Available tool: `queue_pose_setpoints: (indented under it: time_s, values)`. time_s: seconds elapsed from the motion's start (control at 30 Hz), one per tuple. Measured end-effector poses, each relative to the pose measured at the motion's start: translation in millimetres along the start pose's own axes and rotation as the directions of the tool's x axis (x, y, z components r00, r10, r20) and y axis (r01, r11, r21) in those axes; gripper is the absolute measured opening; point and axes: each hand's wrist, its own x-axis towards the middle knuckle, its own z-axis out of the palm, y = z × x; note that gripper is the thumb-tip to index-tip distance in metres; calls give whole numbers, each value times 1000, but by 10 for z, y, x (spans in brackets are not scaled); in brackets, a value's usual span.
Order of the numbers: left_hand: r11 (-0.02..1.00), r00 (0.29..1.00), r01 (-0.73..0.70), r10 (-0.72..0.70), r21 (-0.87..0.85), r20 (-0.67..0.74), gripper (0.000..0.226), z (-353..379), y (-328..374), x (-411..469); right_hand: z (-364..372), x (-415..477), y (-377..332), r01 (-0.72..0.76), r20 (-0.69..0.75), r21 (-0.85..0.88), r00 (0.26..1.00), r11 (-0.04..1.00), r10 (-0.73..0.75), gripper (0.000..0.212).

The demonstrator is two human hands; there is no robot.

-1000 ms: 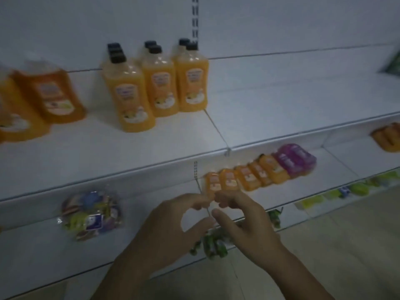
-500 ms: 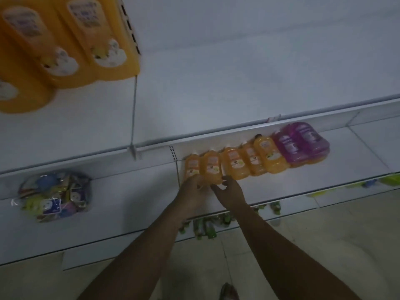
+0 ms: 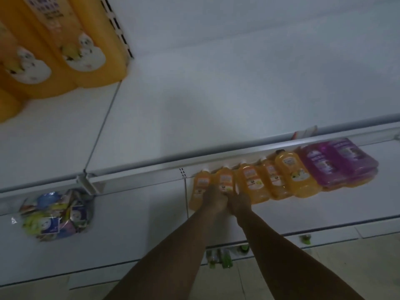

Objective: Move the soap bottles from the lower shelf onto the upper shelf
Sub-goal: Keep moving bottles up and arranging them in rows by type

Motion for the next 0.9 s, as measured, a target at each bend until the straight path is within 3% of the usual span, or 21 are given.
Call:
queue_pose_setpoints:
  time_s: [0.1,0.17,0.3,0.43,0.57,0.7,0.9]
  values:
    - [998,999,51,-50,39,-13,18,-42,-3,-15,40,76,72,26,-15,-38,1000,999,-27,55]
    - [997,997,77,-77,20,-19,14,-92,-71,-75,21,76,141,-24,-4,45,1000,999,24,64]
    - [972,993,117,-117,-204,13,9,-242,-219,-400,-199,-211,305,9,142,25,990,1000,-12,42]
    - [894,991,110,-66,-434,116,14,-595,-206,-988,-424,-945,226,222,170,35,960,974,-225,30]
    - [843,981,-1,104,-537,162,17,-1074,-180,-1810,-532,-1789,112,346,196,15,919,938,-343,38]
    - [866,974,-189,226,-463,26,25,-1497,-301,-2579,-511,-2558,115,455,195,-40,877,889,-440,56]
    - [804,936,-347,328,-482,-127,45,-2344,-567,-3453,-214,-3701,-215,616,221,19,765,788,-604,57]
